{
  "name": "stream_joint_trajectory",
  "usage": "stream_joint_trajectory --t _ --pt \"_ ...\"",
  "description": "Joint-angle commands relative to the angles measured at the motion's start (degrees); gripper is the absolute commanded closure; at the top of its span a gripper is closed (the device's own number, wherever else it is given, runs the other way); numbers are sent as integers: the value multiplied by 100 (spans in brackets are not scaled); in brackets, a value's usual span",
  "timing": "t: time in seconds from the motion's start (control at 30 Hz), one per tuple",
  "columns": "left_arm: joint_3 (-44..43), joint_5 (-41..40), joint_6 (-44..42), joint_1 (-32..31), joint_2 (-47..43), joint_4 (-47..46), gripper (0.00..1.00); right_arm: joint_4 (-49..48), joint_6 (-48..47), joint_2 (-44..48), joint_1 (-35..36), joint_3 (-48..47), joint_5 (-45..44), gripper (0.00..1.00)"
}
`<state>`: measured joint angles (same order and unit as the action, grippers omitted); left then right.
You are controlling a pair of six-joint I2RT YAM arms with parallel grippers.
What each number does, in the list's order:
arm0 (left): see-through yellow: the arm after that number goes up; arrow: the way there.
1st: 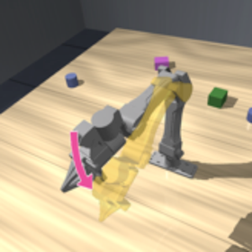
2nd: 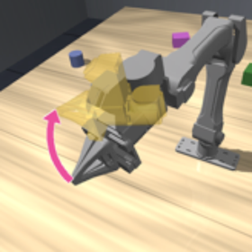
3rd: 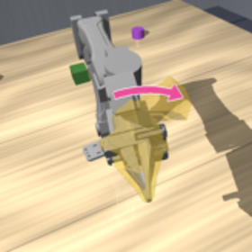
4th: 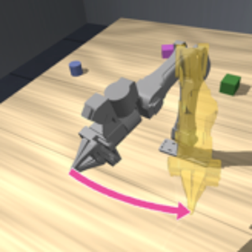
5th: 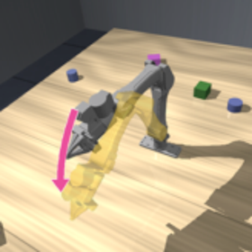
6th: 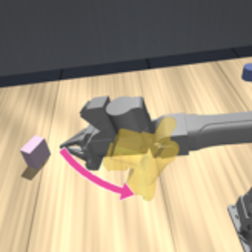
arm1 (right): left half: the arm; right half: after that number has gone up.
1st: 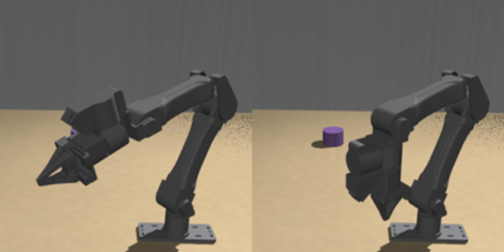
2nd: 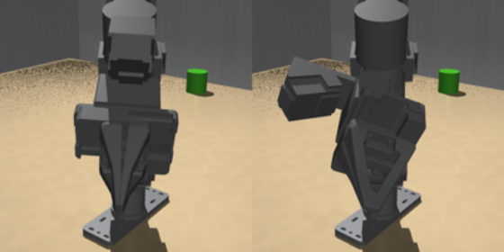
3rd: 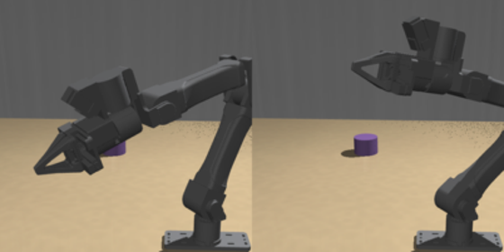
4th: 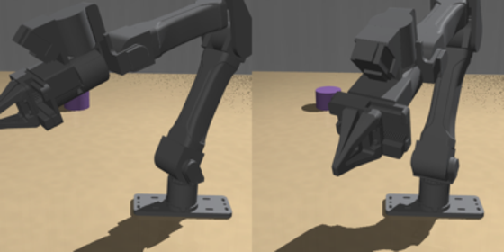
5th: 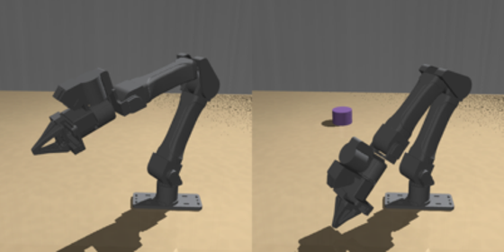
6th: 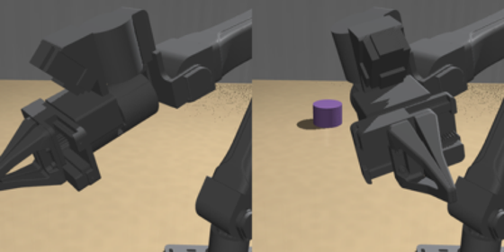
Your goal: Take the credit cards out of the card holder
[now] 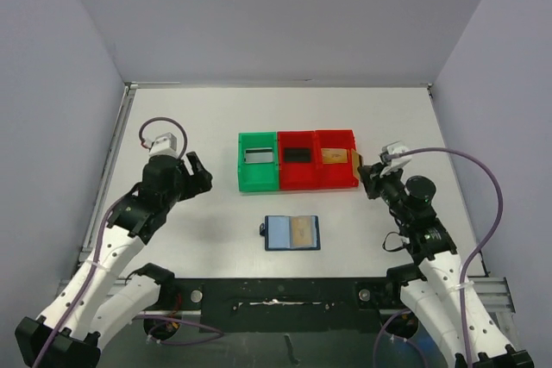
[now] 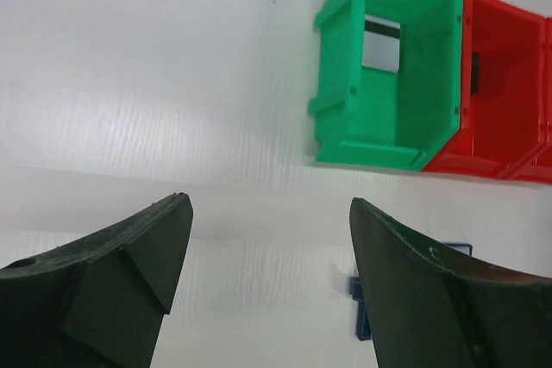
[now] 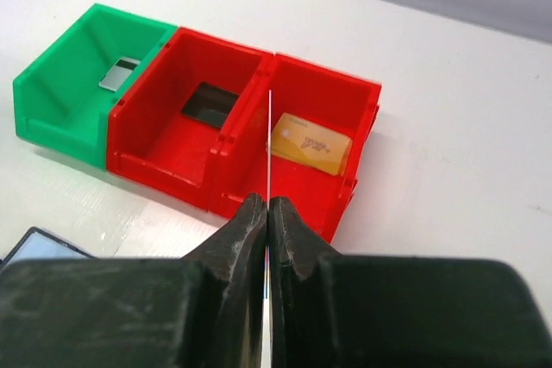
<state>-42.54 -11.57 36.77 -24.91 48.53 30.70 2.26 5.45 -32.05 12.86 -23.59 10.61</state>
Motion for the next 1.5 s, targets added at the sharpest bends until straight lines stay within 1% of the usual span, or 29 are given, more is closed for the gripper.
stream_joint_trajectory --t 0.0,0.07,0.17,0.2,0.3,0.33,0.47,0.57,0.7,0.83,0.9,1.03,1.13,1.47 --pt "-117 -91 -949 442 -367 -139 27 505 -559 -665 94 -1089 -41 100" --pt "24 -51 -1144 582 -363 -403 27 798 -837 -1036 348 -1399 -655 100" --pt "65 -157 -1248 676 -213 -486 27 843 -1736 -1320 751 -1667 -1365 100" --pt "89 -211 -1245 680 -200 -486 27 750 -1989 -1366 817 -1708 -1545 100" --pt "135 -230 -1209 685 -256 -541 27 431 -2552 -1581 772 -1734 -1699 100" --pt "157 -225 -1208 688 -291 -573 27 420 -2706 -1798 678 -1785 -1570 100" --pt "153 -415 -1225 688 -400 -551 27 459 -3297 -2418 137 -2014 -190 100" --pt "164 -502 -1192 674 -477 -515 27 515 -3932 -2838 -17 -2144 779 100" --pt "202 -489 -1156 679 -570 -520 27 899 -4759 -3507 -34 -2505 1298 100" --pt "201 -495 -1164 672 -550 -530 27 1001 -5207 -3955 -30 -2726 1360 100" --pt "198 -487 -1166 676 -524 -534 26 871 -5264 -4112 -26 -2758 1200 100" --pt "200 -461 -1181 679 -478 -543 26 1028 -5510 -4458 40 -2966 966 100" --pt "196 -435 -1190 676 -451 -555 26 893 -5575 -4649 102 -3005 797 100" --pt "205 -354 -1215 670 -411 -574 26 778 -6029 -5279 226 -3269 635 100"
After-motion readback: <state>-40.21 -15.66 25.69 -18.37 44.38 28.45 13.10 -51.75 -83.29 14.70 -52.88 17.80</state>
